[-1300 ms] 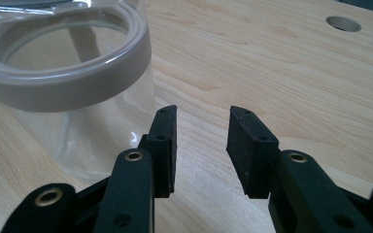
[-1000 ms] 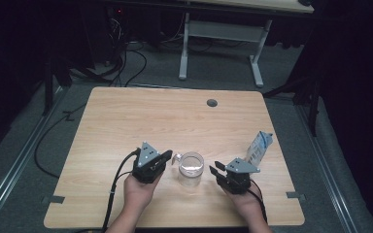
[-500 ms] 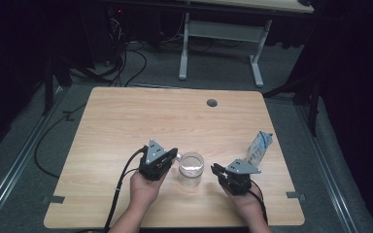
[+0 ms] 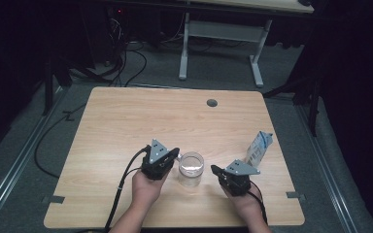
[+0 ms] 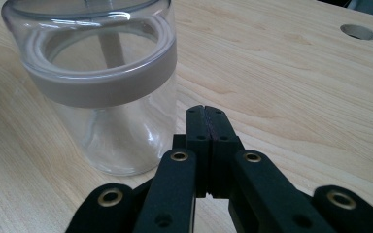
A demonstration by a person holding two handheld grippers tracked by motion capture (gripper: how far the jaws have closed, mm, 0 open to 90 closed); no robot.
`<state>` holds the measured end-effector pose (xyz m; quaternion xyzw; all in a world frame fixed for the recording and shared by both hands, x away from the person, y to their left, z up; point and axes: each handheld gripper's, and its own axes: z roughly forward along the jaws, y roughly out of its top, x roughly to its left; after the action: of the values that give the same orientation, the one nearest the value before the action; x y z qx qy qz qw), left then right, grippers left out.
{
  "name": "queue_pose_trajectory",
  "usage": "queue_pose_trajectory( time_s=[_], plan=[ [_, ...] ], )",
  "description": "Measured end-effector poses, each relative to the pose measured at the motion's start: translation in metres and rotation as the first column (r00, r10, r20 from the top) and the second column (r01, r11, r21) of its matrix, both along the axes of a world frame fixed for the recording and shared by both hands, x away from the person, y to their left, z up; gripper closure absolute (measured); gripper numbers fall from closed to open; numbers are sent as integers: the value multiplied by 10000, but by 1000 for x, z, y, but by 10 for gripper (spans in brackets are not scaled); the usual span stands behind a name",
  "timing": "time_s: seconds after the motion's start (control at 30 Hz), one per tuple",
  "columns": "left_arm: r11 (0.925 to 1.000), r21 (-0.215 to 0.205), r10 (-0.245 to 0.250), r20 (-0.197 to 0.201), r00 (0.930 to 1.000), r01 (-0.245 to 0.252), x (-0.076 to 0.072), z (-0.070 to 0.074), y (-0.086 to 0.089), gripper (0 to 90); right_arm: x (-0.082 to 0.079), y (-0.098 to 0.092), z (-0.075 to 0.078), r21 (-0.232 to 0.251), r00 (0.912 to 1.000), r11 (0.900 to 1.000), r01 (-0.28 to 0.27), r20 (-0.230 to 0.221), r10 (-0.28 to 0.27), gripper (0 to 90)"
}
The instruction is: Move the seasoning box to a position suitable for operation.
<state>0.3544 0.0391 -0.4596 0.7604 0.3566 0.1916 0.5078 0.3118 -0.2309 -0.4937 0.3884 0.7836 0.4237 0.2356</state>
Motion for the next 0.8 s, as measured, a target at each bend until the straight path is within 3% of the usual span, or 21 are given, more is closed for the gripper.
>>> queue_pose_trajectory(
  time_s=[0.3,0.8],
  plan=[
    [9999,107,-3,105,9999,2,-1,0,-1,900,0,2,0,148,10000,9999,22,-39,-22,899],
    [10000,-91,26,84,10000,-25,-1,-2,1,900,-2,5,2,122,9999,9998,-133,82,132,900]
  ],
)
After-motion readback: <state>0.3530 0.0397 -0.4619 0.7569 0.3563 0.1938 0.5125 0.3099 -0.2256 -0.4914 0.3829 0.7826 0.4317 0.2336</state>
